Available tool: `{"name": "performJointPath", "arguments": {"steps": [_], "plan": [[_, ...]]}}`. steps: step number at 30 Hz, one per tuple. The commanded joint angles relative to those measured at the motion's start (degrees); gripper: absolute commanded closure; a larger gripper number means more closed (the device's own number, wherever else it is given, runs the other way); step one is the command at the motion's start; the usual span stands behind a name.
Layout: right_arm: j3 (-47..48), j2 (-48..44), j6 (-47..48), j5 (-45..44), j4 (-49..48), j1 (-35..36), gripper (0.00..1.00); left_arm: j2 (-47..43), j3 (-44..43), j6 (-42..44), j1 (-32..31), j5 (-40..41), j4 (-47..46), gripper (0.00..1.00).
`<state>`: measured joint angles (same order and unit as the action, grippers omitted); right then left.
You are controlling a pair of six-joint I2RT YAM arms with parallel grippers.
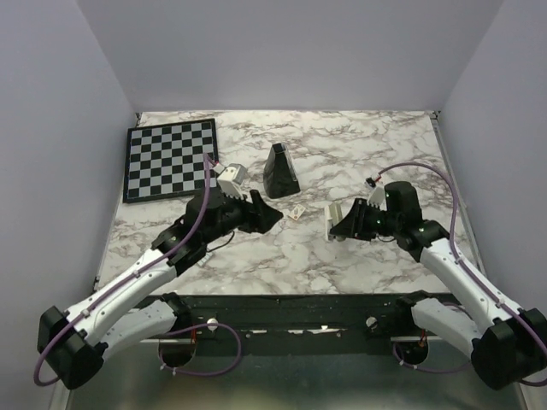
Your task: Unload the staples from the stapler
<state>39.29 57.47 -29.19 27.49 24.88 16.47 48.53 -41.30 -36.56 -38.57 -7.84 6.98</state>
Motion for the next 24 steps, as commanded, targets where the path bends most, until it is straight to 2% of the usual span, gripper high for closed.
{"name": "performJointPath", "arguments": {"steps": [1, 5, 11, 16, 24], "plan": [[-3.9, -5.9, -7.7, 6.9, -11.0, 5.0, 0.99, 5.9, 0.1, -5.6, -5.5, -1.6, -6.6, 0.25], [-5.4, -8.1, -9.3, 8.4, -13.6, 6.2, 0.99, 12.5, -0.5, -7.6, -9.0, -1.4, -14.4, 0.3], [-5.6, -12.9, -10.6, 8.2, -14.6, 6.4, 0.99, 18.4, -1.9, -9.4, -10.8, -1.6, -18.5, 0.37], [-5.4, -13.6, -11.8, 9.3, -15.0, 6.3, 0.99, 21.2, -5.3, -8.2, -13.0, -1.0, -18.7, 0.37], [-6.3, -13.9, -12.7, 9.1, -16.0, 6.4, 0.99, 23.1, -4.7, -8.2, -14.5, 0.7, -19.8, 0.37]]}}
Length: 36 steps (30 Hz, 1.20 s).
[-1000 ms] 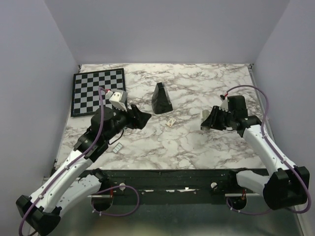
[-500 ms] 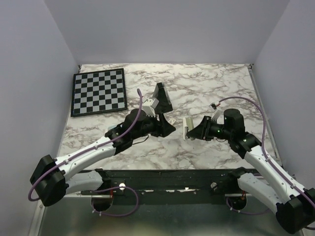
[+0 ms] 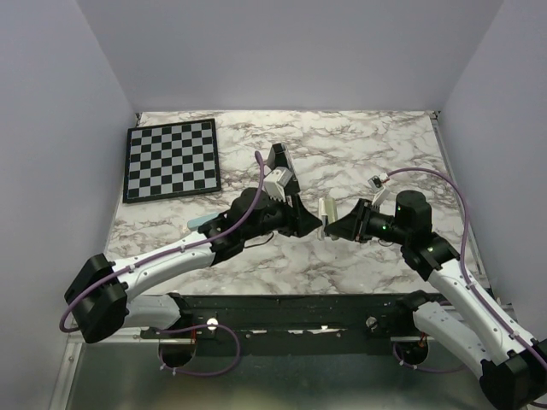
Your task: Unload the staples from the stapler
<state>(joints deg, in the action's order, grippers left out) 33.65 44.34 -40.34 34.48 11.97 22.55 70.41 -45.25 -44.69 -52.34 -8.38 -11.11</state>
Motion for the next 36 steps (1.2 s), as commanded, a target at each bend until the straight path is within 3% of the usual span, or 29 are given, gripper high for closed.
{"name": "performJointPath", "arguments": {"steps": [1, 7, 10, 19, 24, 25, 26, 32, 36], "plan": [[-0.8, -0.7, -1.8, 2.0, -3.3, 0.3, 0.99, 1.3, -0.5, 0.1, -0.8, 1.3, -1.7, 0.37], [-0.8, -1.0, -1.9, 1.6, -3.4, 0.3, 0.99, 2.6, -0.6, 1.1, -1.0, 2.6, -1.0, 0.42], [-0.8, -0.7, -1.6, 1.1, -3.3, 0.3, 0.99, 3.7, -1.1, 1.4, -1.2, 1.6, -1.2, 0.5], [-1.4, 3.1, 0.1, -0.6, -5.3, 0.3, 0.99, 7.5, 0.9, 1.6, -4.0, 0.5, -3.0, 0.53], [-0.3, 3.7, 1.7, -0.7, -4.3, 0.3, 0.99, 8.2, 1.0, 3.6, -4.1, 0.9, -3.2, 0.74], [0.3, 4.1, 2.5, -0.7, -3.5, 0.3, 0.99, 8.6, 1.0, 5.0, -4.1, 0.9, -3.3, 0.83], [1.8, 4.2, 4.2, -0.8, -2.7, 0.3, 0.99, 9.1, 0.8, 5.9, -4.1, 1.1, -3.0, 1.0], [8.4, 5.6, 13.3, -3.6, 6.7, 0.3, 0.99, 6.5, 0.8, 14.4, -4.1, 5.8, -0.1, 1.0], [13.1, 5.6, 17.9, -8.9, 13.5, 0.2, 0.99, 1.9, 1.0, 26.8, -4.1, 14.7, 4.1, 1.0]]}}
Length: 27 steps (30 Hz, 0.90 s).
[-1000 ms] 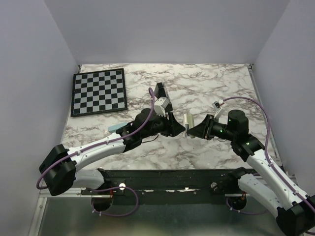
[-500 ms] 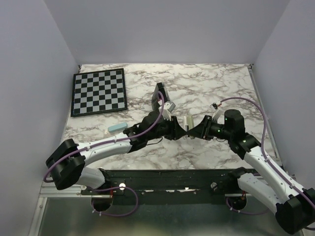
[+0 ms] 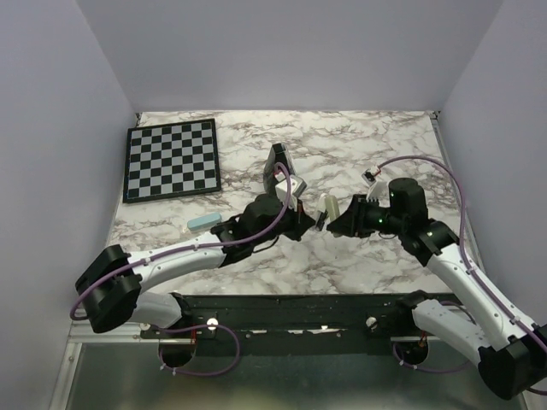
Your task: Unload the staples from the stapler
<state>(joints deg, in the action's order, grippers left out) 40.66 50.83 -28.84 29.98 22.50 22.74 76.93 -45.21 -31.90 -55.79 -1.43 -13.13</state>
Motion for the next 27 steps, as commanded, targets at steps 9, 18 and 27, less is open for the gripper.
{"name": "performJointPath", "arguments": {"steps": [9, 18, 27], "plan": [[11.9, -1.3, 17.5, -12.1, 7.8, -0.2, 0.99, -7.7, 3.0, 41.1, -0.8, 17.8, 6.6, 1.0], [21.3, -0.5, 28.3, -5.1, 16.4, -0.2, 0.99, -11.8, 11.5, 66.6, -1.1, 23.6, -4.9, 1.0], [23.6, 3.9, 35.9, -3.9, 19.1, -0.2, 0.99, -9.5, 14.7, 79.4, -4.2, 30.6, -11.9, 1.0]]}}
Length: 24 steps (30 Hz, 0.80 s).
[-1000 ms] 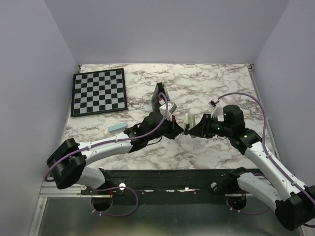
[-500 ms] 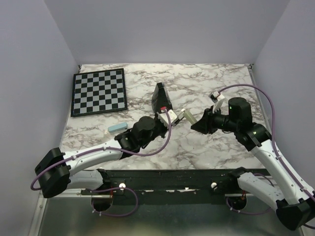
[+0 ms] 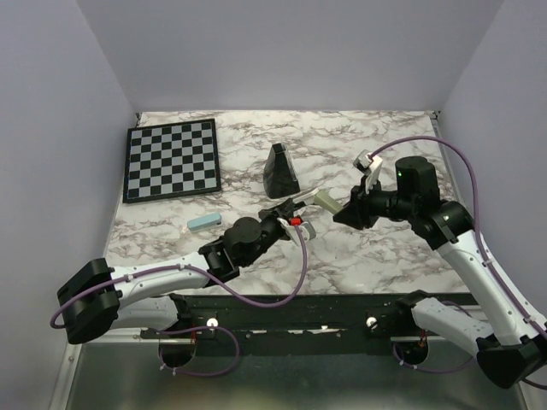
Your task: Unload the staples from the stapler
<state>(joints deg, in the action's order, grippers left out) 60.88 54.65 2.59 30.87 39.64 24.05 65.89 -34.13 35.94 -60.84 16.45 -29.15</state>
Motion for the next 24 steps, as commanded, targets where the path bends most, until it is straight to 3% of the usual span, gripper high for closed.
{"name": "performJointPath", "arguments": {"steps": [1, 11, 16, 19, 24], "plan": [[3.6, 0.4, 4.5, -4.9, 1.9, -1.6, 0.99, 1.7, 3.9, 12.3, 0.8, 12.9, 3.7, 1.0], [-1.3, 2.3, 0.7, -3.7, -5.3, -1.6, 0.99, 1.4, 7.1, 11.3, 0.6, 13.8, -2.6, 1.0], [-2.3, 0.5, -2.4, -0.7, -7.1, -1.6, 0.99, -0.8, 4.8, -0.6, 0.6, 12.2, 1.4, 1.0], [-3.2, -1.2, -6.7, -1.4, -6.8, -1.6, 0.99, -1.1, 1.6, -4.8, 0.6, 10.8, 7.0, 0.77], [-6.8, -3.1, -13.1, -4.8, -6.0, -1.6, 0.99, -0.6, -2.6, -16.5, 0.6, 3.3, 15.7, 0.67]]}}
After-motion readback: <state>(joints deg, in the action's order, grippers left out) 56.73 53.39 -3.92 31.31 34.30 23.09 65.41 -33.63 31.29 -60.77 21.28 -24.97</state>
